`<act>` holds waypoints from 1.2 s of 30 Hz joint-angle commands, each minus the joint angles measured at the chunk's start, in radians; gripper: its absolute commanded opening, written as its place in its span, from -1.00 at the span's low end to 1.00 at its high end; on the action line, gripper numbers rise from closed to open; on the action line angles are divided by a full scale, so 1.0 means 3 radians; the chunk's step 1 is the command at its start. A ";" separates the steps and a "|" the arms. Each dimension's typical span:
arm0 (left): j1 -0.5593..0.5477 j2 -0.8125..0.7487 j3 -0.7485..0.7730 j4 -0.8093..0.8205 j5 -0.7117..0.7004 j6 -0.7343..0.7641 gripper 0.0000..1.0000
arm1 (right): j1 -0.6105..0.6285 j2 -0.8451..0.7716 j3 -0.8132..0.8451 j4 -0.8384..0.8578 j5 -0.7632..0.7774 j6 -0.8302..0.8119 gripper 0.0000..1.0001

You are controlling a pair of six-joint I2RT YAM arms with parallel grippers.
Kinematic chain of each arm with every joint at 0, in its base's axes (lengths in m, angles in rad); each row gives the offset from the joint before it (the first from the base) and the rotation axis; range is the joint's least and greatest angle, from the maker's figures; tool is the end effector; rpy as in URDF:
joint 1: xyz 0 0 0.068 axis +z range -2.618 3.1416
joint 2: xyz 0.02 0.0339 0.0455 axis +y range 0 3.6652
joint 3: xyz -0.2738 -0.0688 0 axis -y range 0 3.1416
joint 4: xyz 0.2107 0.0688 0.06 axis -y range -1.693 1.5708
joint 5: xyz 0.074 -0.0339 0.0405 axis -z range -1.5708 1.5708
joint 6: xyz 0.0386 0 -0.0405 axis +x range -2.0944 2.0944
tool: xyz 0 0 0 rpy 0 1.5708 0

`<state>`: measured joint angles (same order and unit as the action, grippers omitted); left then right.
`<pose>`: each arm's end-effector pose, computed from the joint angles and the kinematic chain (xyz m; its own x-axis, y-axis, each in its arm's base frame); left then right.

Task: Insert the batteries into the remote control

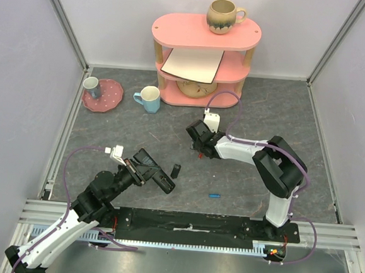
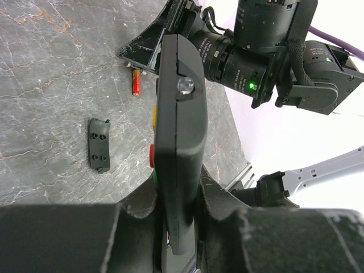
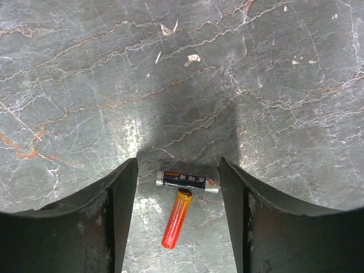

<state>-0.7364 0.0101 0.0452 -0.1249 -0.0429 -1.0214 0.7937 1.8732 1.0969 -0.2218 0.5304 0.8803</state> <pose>0.0506 -0.0436 0.1735 -0.5800 -0.6243 -0.5233 0.2772 0.4529 -0.8474 0.2608 0.2373 0.1799 -0.7013 0.2353 -0.6729 0.1851 0.9717 0.1470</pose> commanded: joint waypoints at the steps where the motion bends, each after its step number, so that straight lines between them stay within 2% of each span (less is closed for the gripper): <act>1: 0.0000 -0.0131 -0.0319 0.0171 0.0020 -0.0103 -0.96 | -0.0012 -0.0042 -0.0108 -0.0186 -0.0106 0.0092 0.36; 14: 0.0000 -0.0146 -0.0325 0.0171 0.0061 -0.0118 -0.96 | 0.0003 -0.0129 -0.0169 -0.0365 -0.0152 0.0384 0.33; 23: 0.0000 -0.0151 -0.0330 0.0176 0.0071 -0.0118 -0.96 | 0.0008 -0.0037 -0.0159 -0.0380 -0.0193 0.0262 0.09; 26: 0.0005 -0.0151 -0.0330 0.0176 0.0061 -0.0118 -0.96 | 0.0008 -0.0077 -0.0200 -0.0385 -0.0198 0.0221 -0.04; 31: 0.0006 -0.0151 -0.0319 0.0176 0.0071 -0.0108 -0.96 | 0.0008 -0.0302 -0.0205 -0.0472 0.0056 -0.0024 -0.49; 32: 0.0000 -0.0151 -0.0304 0.0171 0.0077 -0.0103 -0.96 | 0.0003 -0.0419 -0.0175 -0.0508 0.0123 -0.0197 -0.66; 34: 0.0000 -0.0156 -0.0294 0.0156 0.0071 -0.0098 -0.96 | -0.0012 -0.0557 -0.0067 -0.0544 0.0261 -0.0499 -0.85; 35: 0.0000 -0.0161 -0.0284 0.0151 0.0066 -0.0093 -0.96 | -0.0043 -0.0675 0.0034 -0.0559 0.0277 -0.0850 -1.00; 36: 0.0000 -0.0162 -0.0279 0.0145 0.0071 -0.0088 -0.96 | -0.0058 -0.0731 0.0091 -0.0564 0.0277 -0.1015 -1.00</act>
<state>-0.7364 0.0101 0.0452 -0.1249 -0.0387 -1.0264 0.7933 1.7710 1.0542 -0.3557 0.5407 0.8043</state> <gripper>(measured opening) 0.223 0.515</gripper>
